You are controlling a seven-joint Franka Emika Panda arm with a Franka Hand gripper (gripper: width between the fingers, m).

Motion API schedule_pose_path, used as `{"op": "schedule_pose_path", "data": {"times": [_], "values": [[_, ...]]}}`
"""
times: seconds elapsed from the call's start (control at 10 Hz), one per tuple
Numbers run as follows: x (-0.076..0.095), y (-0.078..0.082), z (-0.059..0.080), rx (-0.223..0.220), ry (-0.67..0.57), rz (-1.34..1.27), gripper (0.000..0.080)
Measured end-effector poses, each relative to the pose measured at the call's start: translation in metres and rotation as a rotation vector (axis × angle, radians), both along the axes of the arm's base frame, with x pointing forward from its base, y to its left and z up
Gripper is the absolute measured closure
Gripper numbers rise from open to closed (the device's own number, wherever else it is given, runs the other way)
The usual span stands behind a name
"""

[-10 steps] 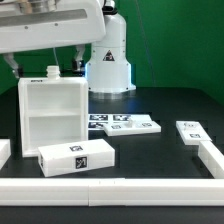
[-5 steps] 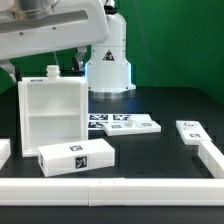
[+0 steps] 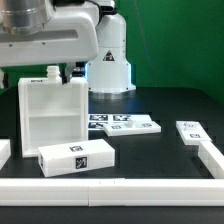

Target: Assemble cabinet

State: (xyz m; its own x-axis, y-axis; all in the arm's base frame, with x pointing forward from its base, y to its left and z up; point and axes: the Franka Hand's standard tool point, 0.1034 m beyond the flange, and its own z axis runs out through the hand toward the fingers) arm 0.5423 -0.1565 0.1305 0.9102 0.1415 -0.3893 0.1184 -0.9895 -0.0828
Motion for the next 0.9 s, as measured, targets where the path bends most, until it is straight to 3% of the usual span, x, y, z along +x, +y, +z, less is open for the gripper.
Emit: {"op": "schedule_pose_path", "data": {"times": [0.1,0.4,0.7,0.8,0.9], "values": [[-0.007,-0.010,-0.004,0.015,-0.006,0.001,0.0002],[-0.007,-0.008,-0.005,0.012,-0.001,-0.002,0.0002],[-0.010,-0.018,-0.024,-0.044,0.070,-0.093,0.0002],[-0.007,-0.021,-0.031,-0.055,0.073,-0.116,0.0002],[-0.014,-0.019,-0.034,-0.050,0.114,-0.114,0.0002]]}}
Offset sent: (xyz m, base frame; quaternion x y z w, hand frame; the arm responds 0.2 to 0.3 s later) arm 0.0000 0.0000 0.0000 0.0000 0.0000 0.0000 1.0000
